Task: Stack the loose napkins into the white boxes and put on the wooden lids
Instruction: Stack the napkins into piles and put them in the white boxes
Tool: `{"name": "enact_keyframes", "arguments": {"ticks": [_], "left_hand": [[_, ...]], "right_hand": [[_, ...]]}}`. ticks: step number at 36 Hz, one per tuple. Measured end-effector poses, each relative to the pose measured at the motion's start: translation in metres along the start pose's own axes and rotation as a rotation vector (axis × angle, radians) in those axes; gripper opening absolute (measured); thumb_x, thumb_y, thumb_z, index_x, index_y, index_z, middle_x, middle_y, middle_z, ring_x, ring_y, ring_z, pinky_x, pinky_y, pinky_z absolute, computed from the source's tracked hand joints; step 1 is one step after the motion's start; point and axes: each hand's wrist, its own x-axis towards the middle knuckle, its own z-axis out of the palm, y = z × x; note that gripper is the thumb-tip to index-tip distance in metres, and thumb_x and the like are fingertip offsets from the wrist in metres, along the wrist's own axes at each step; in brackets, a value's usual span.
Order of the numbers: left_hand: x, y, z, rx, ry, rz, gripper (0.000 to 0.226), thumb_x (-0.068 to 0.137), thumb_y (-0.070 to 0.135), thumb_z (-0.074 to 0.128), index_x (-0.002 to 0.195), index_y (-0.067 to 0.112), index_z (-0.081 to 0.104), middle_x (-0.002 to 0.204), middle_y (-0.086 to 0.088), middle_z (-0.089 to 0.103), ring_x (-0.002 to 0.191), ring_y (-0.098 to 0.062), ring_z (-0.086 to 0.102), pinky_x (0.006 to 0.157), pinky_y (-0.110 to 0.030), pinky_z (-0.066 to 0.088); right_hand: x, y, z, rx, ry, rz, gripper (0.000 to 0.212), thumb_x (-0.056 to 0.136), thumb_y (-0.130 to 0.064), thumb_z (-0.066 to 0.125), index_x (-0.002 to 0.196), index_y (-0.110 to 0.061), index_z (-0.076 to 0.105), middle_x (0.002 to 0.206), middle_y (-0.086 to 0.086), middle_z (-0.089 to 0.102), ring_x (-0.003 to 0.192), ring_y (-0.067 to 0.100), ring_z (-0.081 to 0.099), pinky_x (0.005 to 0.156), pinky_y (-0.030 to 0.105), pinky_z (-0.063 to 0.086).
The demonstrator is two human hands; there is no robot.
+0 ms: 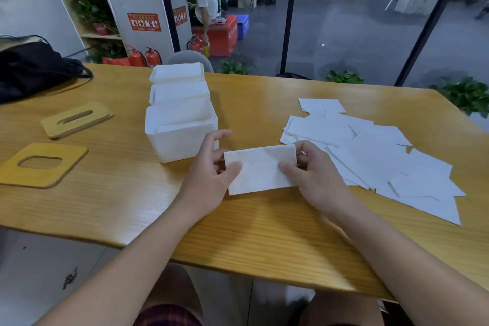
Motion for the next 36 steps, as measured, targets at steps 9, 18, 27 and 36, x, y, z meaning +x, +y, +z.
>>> {"name": "enact_keyframes", "arguments": {"ticks": [9,18,27,36], "left_hand": [[-0.029,0.005,-0.054,-0.057,0.038,-0.038,0.048,0.105,0.012,0.071,0.137,0.033,0.041,0.120,-0.009,0.078,0.083,-0.039,0.080,0.074,-0.057,0.064],[-0.020,0.019,-0.116,0.193,0.049,0.004,0.015,0.108,0.016,0.065,0.102,0.016,0.051,0.089,0.000,0.061,0.055,-0.021,0.064,0.060,-0.031,0.045],[0.024,0.038,-0.160,0.464,0.036,0.092,0.007,0.109,0.029,0.062,0.111,0.035,0.060,0.106,0.009,0.059,0.072,-0.006,0.062,0.064,-0.033,0.046],[0.081,0.027,-0.177,0.771,0.031,0.015,0.009,0.113,0.033,0.049,0.112,0.039,0.055,0.099,0.006,0.062,0.110,-0.015,0.044,0.070,-0.034,0.038]], "right_hand": [[0.004,-0.032,0.024,0.217,-0.137,0.063,0.026,0.103,-0.022,0.073,0.126,-0.017,0.062,0.109,0.010,0.082,0.103,0.038,0.077,0.104,0.066,0.054],[0.024,-0.063,0.054,-0.047,-0.217,-0.182,0.016,0.101,-0.009,0.072,0.107,-0.010,0.058,0.109,-0.004,0.069,0.080,0.032,0.078,0.078,0.062,0.062],[0.075,-0.100,0.082,-0.150,-0.137,-0.253,0.013,0.104,-0.019,0.072,0.115,-0.022,0.065,0.122,-0.005,0.068,0.081,0.018,0.081,0.071,0.047,0.065],[0.138,-0.111,0.114,-0.531,-0.056,-0.379,0.007,0.103,-0.034,0.070,0.110,-0.033,0.070,0.104,-0.012,0.067,0.089,0.010,0.066,0.073,0.033,0.058]]}}
